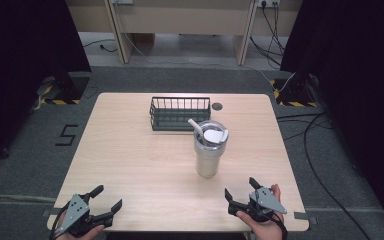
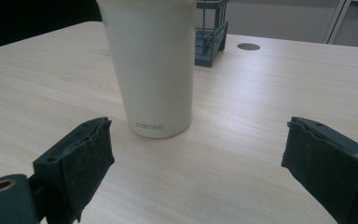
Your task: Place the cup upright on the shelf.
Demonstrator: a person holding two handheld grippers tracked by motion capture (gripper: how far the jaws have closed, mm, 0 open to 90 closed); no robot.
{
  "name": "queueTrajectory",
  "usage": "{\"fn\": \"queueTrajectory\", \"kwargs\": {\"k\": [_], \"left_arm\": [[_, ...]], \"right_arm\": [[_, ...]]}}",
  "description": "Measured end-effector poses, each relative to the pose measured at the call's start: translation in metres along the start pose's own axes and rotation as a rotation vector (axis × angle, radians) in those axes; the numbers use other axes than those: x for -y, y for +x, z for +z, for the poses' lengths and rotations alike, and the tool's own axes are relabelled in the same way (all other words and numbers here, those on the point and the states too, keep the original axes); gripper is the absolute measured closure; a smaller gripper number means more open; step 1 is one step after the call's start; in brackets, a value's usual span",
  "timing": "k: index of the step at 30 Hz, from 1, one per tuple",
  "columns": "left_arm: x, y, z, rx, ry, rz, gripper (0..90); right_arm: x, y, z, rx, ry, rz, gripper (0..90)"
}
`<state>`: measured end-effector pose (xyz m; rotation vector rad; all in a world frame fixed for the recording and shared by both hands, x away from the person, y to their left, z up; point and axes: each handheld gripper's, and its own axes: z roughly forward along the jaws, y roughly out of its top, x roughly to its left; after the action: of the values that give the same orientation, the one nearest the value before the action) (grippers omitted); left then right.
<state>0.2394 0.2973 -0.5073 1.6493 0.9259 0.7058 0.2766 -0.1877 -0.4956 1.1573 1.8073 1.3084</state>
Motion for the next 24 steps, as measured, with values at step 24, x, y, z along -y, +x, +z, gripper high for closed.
{"fn": "queueTrajectory", "kwargs": {"k": [24], "left_arm": [[0.0,-0.001,-0.002,0.011,-0.007,-0.001,16.8]], "right_arm": [[-0.024,0.013,0.042,-0.032,-0.025,-0.028,9.2]]}}
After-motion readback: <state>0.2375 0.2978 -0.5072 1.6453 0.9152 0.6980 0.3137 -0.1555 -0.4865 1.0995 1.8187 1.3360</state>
